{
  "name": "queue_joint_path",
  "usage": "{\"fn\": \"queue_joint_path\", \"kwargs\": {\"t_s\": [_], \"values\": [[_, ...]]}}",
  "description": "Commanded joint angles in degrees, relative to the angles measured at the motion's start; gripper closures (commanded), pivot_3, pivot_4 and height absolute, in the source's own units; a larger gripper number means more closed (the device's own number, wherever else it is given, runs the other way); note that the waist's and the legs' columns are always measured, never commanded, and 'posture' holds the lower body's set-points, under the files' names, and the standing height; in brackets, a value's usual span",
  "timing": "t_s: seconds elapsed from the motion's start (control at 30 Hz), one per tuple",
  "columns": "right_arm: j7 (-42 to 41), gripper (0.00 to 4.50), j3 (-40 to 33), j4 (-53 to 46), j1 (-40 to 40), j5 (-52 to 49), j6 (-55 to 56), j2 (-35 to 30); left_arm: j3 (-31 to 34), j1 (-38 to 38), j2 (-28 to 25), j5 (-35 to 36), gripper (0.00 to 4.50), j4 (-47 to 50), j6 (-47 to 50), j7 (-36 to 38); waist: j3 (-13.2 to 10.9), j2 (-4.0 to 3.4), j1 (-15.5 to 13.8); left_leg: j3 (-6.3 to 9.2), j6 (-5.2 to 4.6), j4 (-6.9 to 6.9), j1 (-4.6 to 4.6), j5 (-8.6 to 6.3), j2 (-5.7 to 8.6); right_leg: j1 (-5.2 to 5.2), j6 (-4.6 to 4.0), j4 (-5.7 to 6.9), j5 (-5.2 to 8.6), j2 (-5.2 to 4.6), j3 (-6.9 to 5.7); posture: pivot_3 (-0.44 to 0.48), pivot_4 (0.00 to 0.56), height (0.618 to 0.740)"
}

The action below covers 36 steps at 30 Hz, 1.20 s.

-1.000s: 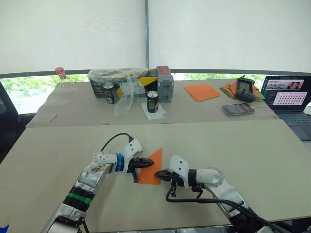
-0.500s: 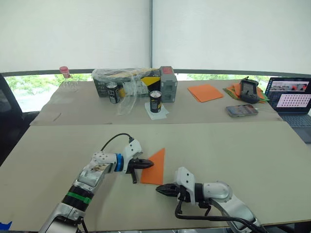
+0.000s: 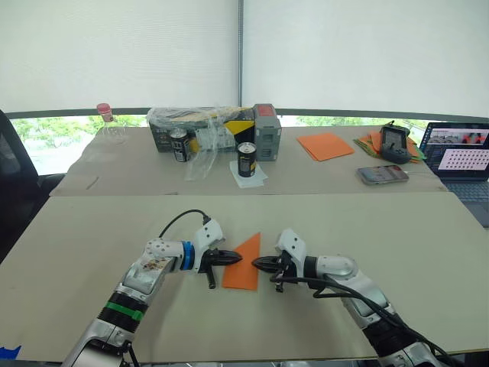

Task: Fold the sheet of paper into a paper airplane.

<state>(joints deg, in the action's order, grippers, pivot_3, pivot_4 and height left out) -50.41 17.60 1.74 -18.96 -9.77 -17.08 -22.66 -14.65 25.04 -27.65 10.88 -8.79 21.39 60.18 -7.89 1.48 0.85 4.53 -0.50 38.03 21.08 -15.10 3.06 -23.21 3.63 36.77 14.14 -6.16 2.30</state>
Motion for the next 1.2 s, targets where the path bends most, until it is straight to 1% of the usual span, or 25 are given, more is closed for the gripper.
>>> {"fn": "queue_joint_path", "kwargs": {"t_s": [0.03,0.1,0.2,0.3,0.47,0.6,0.7,0.83,0.97,1.1,1.2], "values": [[-2.5,4.50,2.1,-2.2,3.3,-0.5,-0.3,-0.5,-0.2,-0.7,-0.6,-1.1,4.47,-0.2,0.2,-0.6,0.0,0.00,0.0,0.00,0.00,0.00,0.00,0.00,0.00,0.01,0.00,0.00,0.00,0.00,0.00,0.000,0.150,0.739],[-3.7,4.50,3.1,-6.7,5.5,-1.3,-3.5,-2.0,0.4,-0.4,-0.3,-0.9,4.47,-0.5,-0.3,-1.1,0.0,0.00,0.0,0.01,-0.01,0.00,0.00,-0.01,0.00,0.01,0.00,-0.01,0.00,0.00,-0.01,0.000,0.150,0.739],[-3.0,4.50,2.8,-12.5,7.4,-2.3,-6.0,-2.7,1.1,-0.2,0.3,-0.5,4.47,-0.6,-0.2,-1.7,0.0,0.00,0.0,0.01,-0.01,0.00,0.00,-0.01,-0.01,0.02,0.00,-0.02,0.00,0.00,-0.01,0.000,0.150,0.739],[0.2,4.50,1.0,-14.8,5.3,-2.5,-6.9,-1.2,1.4,-0.2,1.1,-0.4,4.47,-1.0,-0.5,-2.4,0.0,0.00,0.0,0.00,-0.01,0.00,0.00,-0.01,0.00,0.01,0.00,-0.01,0.00,0.00,0.00,0.000,0.150,0.739],[3.2,4.50,3.0,-11.6,0.9,1.4,-7.4,0.2,2.1,1.5,2.6,0.2,4.47,-3.9,-0.2,-2.2,0.0,0.00,-0.2,0.01,0.00,0.00,0.01,0.00,0.03,0.01,0.00,0.00,0.00,-0.01,-0.01,0.000,0.150,0.739],[5.4,4.50,4.4,-6.8,1.4,3.9,-8.6,0.9,2.6,4.3,3.8,0.3,4.47,-7.3,-1.0,-2.2,0.0,0.01,-0.4,0.07,0.00,0.00,0.05,0.00,0.06,0.00,0.00,-0.02,0.00,-0.03,-0.09,0.000,0.150,0.739],[5.9,4.50,5.4,-5.3,2.5,4.9,-8.7,1.1,3.2,7.7,5.7,-0.2,4.47,-12.0,-3.1,-3.1,0.0,0.01,-0.2,0.04,0.00,0.00,0.04,0.00,0.09,0.01,0.00,0.00,0.00,-0.06,-0.06,0.000,0.150,0.739],[7.2,4.50,5.9,-6.1,3.9,4.7,-10.9,2.1,3.5,14.7,9.4,-0.6,4.47,-21.3,-7.2,-2.5,0.0,0.02,-0.1,0.06,0.00,0.00,0.03,0.00,0.08,0.02,0.00,-0.01,0.00,-0.05,-0.11,0.000,0.150,0.739],[8.1,4.50,5.8,-6.5,4.4,4.7,-11.8,2.4,3.0,20.0,12.8,-1.7,4.47,-29.1,-11.0,-1.4,0.0,0.02,0.0,0.04,0.00,0.00,0.04,0.00,0.09,0.02,0.00,-0.02,0.00,-0.05,-0.10,0.000,0.150,0.739],[9.0,4.50,5.7,-7.0,4.7,4.8,-12.6,2.5,2.9,22.8,14.9,-3.3,4.47,-34.8,-14.6,-1.0,0.0,0.03,0.2,0.04,0.00,0.00,0.04,0.00,0.09,0.02,0.01,-0.03,0.00,-0.04,-0.10,0.000,0.150,0.739],[9.6,4.50,5.5,-7.5,5.1,4.8,-13.2,2.5,2.4,23.8,15.9,-5.5,4.47,-39.0,-16.3,-2.6,0.0,0.03,0.1,0.04,0.00,0.00,0.04,0.00,0.09,0.02,0.01,-0.02,0.00,-0.04,-0.10,0.000,0.150,0.739]]}}
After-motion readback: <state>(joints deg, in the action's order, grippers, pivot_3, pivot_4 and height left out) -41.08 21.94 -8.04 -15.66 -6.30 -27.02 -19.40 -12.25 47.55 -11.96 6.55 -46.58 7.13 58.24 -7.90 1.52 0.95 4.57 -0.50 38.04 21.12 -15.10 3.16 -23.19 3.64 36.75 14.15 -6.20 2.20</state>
